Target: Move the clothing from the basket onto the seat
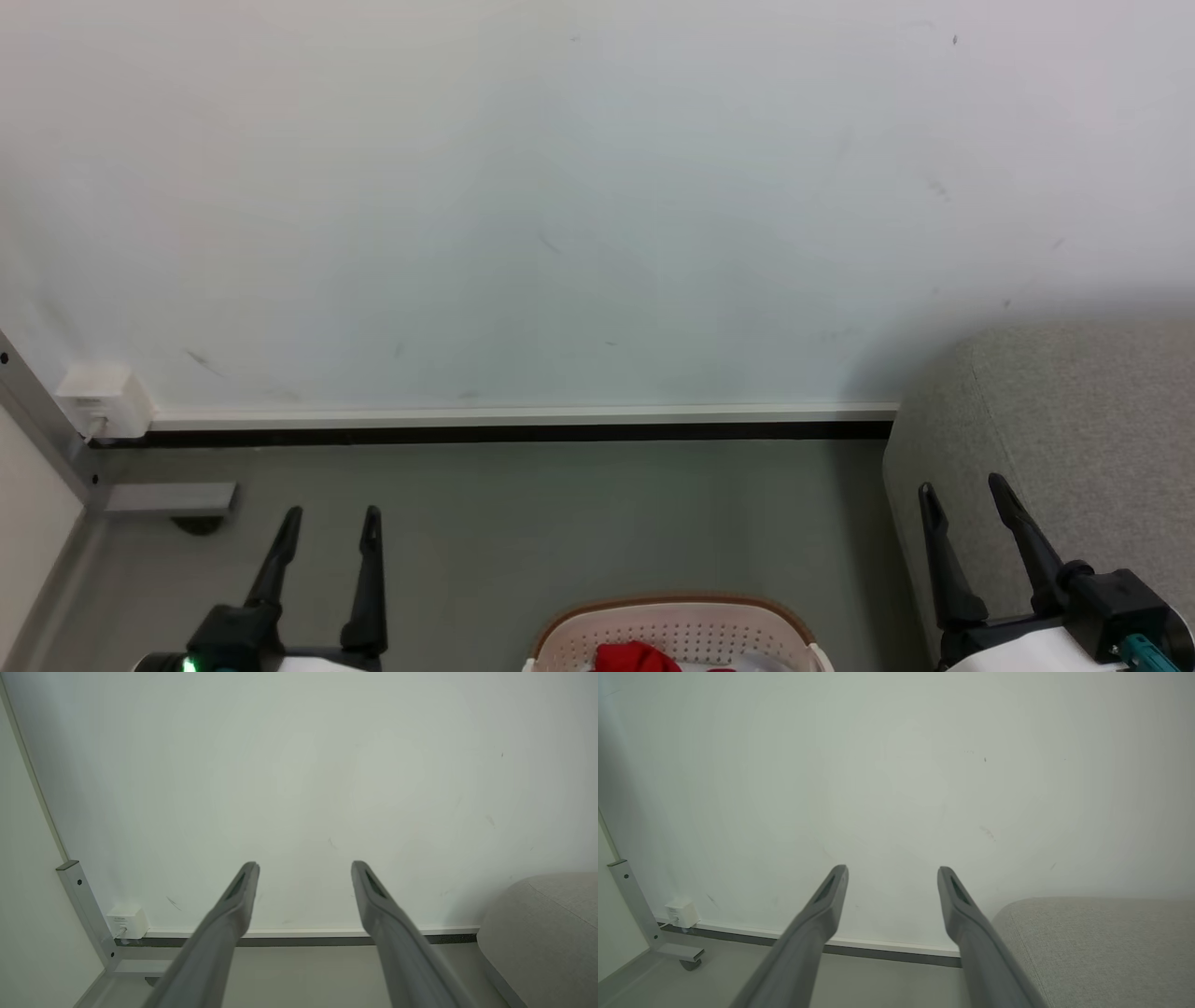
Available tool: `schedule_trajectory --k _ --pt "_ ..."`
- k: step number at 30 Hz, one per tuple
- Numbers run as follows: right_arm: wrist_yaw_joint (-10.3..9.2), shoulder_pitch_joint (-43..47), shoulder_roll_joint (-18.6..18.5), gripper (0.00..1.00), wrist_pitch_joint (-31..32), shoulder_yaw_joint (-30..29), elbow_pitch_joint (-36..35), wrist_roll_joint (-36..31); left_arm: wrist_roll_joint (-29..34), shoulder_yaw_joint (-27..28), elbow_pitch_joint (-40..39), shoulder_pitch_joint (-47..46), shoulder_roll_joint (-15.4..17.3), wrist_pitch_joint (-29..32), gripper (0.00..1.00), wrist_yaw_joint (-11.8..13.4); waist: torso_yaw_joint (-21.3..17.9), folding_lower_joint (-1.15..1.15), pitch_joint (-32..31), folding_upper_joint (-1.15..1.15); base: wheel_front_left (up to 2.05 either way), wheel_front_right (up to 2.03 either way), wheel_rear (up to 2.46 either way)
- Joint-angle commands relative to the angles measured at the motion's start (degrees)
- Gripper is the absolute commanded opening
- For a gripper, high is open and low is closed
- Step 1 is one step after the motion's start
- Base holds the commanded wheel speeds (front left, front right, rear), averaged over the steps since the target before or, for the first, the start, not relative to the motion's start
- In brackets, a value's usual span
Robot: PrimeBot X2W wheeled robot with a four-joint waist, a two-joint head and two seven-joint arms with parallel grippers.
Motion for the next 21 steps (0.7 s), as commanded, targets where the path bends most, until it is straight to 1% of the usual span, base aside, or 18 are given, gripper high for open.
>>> schedule_trajectory --k 1,9,21 --pt "-0.12 -0.46 -0.24 1.00 -0.18 0.05 -0.13 0.42 -0.39 0.26 0.12 0.21 0.25 -0.05 1.00 -0.21 -0.09 0.00 0.09 0.00 0.00 0.00 0.00" --pt "-0.12 -1.44 -0.87 1.00 -0.18 0.18 -0.51 0.52 -0.68 0.29 0.34 -0.92 0.21 -0.05 1.00 -1.01 -1.33 0.00 1.46 0.00 0.00 0.00 0.00" --pt "-0.12 -3.79 -1.63 1.00 -0.18 -0.05 -1.89 0.91 -1.36 -0.31 0.91 -3.61 0.18 -0.04 1.00 -2.12 -4.57 0.00 5.57 0.00 0.00 0.00 0.00"
